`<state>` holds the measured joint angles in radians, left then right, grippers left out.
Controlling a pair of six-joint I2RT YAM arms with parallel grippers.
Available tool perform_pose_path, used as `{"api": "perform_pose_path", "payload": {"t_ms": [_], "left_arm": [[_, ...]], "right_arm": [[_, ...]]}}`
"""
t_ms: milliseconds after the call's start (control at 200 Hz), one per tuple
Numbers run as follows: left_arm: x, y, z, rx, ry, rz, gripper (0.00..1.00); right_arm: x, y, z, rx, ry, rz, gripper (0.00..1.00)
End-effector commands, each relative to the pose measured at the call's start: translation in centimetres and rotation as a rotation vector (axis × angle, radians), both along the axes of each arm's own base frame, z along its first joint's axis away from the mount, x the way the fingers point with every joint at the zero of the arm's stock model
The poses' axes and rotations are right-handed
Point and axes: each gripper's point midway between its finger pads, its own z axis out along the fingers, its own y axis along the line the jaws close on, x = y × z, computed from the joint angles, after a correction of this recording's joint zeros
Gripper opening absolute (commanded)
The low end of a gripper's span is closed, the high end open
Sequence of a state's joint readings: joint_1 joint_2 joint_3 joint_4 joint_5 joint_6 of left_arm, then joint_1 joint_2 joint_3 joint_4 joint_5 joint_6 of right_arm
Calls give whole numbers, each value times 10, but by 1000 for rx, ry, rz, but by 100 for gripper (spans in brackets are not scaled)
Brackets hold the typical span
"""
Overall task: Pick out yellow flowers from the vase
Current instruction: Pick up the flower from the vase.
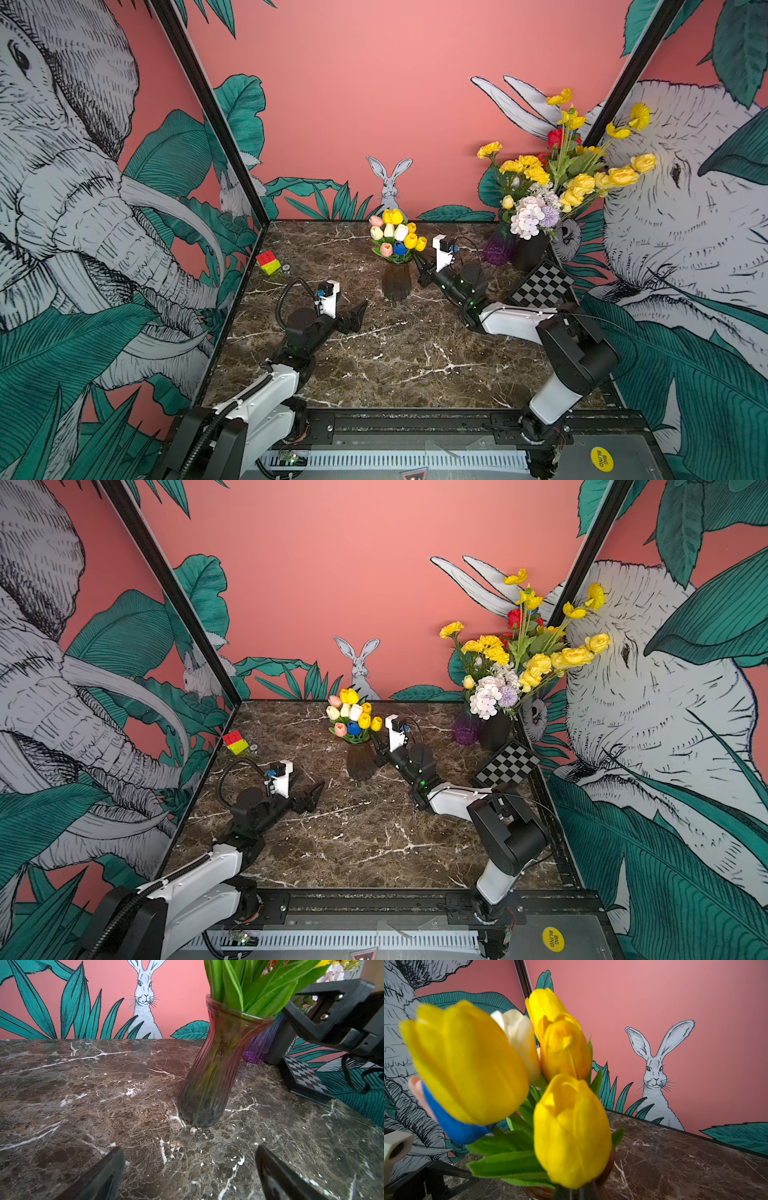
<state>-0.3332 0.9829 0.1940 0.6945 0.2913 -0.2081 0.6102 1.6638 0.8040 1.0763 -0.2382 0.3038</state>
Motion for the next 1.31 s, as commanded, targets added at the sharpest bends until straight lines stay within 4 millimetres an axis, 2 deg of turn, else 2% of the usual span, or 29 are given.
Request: {"api": "perform_pose_path", "payload": {"t_ms": [0, 30, 35, 45, 580, 820, 895, 1065, 1300], "left_arm": [[2, -2, 14, -4, -37, -5, 99], [2, -2, 14, -4, -38, -5, 99], [2, -2, 14, -4, -38, -4, 99], [2, -2, 14, -4, -38, -4, 99], [3, 0, 13, -1, -33, 6, 99], [3, 1, 14, 0, -30, 16, 99], [3, 1, 14, 3, -28, 16, 99], [5, 4, 11, 17, -13, 37, 99], [6, 5, 9, 23, -6, 41, 98]], "right_arm": [[-5, -7, 30, 49, -50, -16, 3], [-5, -8, 28, 46, -46, -20, 2], [-8, -10, 39, 59, -64, -21, 2], [-10, -11, 43, 64, -69, -22, 2], [-24, -35, 101, 99, -56, -85, 0], [-36, -54, 138, 101, -67, -136, 0], [-39, -60, 143, 82, -55, -157, 0], [-53, -86, 171, 87, -78, -235, 0], [-83, -110, 212, 118, -102, -249, 0]]}}
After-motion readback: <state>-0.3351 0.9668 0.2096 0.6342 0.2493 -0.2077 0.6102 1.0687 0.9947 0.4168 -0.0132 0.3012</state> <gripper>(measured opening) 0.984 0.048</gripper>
